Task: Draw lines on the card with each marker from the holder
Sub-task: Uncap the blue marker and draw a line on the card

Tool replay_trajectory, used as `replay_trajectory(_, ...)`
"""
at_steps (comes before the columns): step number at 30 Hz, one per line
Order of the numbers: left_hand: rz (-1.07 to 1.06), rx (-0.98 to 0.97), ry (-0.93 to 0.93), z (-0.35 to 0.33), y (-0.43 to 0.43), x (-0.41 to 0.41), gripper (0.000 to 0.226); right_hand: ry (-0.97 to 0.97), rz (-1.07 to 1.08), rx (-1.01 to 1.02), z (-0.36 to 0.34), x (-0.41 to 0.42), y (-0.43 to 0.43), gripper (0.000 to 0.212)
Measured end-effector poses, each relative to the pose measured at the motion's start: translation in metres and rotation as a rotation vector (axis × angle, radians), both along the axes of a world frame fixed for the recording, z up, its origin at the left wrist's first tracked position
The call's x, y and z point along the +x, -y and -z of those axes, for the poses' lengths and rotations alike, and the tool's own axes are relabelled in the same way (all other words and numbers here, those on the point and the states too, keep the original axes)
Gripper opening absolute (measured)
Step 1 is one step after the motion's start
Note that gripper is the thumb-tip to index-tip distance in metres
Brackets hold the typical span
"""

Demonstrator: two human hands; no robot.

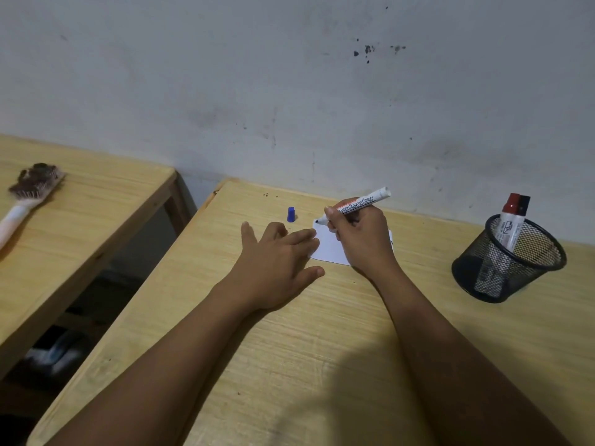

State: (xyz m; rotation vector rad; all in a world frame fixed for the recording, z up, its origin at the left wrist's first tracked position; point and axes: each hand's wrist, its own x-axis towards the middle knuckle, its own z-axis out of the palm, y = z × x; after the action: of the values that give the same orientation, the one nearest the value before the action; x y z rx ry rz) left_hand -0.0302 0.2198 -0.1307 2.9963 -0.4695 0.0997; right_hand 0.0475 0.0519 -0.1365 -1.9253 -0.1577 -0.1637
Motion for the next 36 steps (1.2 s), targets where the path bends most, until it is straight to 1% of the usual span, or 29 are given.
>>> replay_trajectory(5,-0.007,-0.016,-0.006,0.0007,0.0,0.0014,0.053,0.006,-0.011,-0.027,0.0003,0.0001,-0.001,0.018)
replay_trajectory(14,-0.016,-0.052,-0.05,0.0024,-0.0009,0.0034,0.054,-0.001,-0.003,-0.054,0.0014,0.0015,-0.0018,0.019)
replay_trajectory(20,-0.02,-0.055,-0.056,0.0032,-0.001,0.004,0.056,-0.015,-0.025,-0.075,-0.0014,-0.0003,0.0003,0.02)
replay_trajectory(25,-0.02,-0.069,-0.035,0.002,-0.001,0.0024,0.052,-0.008,-0.042,-0.083,-0.0042,-0.0025,0.0021,0.021)
replay_trajectory(29,-0.025,-0.059,-0.054,0.0006,0.0003,0.0032,0.053,-0.016,-0.043,-0.099,-0.0052,-0.0034,0.0017,0.022)
replay_trajectory(32,-0.029,-0.055,-0.054,-0.0004,0.0004,0.0027,0.054,-0.02,-0.035,-0.086,-0.0057,-0.0047,0.0009,0.022)
replay_trajectory(36,-0.041,-0.054,-0.024,-0.0031,-0.0001,0.0012,0.056,0.016,0.028,0.035,-0.0063,-0.0082,0.0011,0.02)
